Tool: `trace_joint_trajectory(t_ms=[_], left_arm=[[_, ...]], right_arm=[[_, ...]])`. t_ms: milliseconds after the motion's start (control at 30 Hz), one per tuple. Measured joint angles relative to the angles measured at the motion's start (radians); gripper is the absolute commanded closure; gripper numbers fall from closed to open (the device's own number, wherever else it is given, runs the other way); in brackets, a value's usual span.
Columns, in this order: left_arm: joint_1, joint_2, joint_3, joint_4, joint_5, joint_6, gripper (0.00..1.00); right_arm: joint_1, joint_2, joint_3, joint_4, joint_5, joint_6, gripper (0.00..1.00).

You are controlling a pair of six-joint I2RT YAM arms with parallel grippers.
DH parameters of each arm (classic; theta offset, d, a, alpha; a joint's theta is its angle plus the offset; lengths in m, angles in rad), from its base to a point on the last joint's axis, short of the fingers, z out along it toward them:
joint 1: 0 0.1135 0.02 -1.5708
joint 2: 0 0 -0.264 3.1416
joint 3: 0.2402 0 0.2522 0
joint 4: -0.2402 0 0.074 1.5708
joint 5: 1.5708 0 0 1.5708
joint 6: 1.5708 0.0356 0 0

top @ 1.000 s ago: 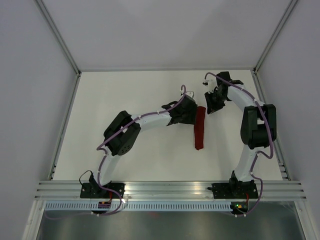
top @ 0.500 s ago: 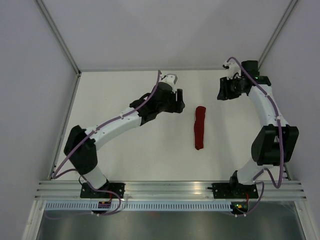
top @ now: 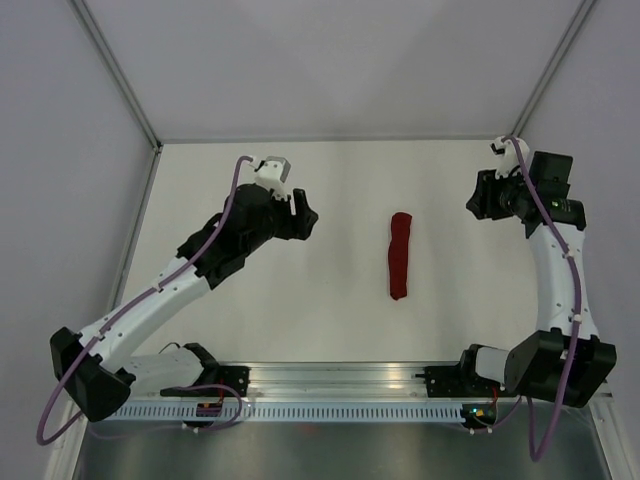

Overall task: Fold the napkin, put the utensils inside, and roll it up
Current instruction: Roll the napkin with the utensil

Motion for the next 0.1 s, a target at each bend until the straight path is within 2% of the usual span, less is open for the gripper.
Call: trace_joint_trajectory(t_ms=[100], left_arm=[[0.006, -0.01, -0.021, -0.01, 0.002, 0.009, 0.27]], right_arm=[[-0.005, -0.004, -0.013, 0.012, -0.003, 0.0, 0.48]])
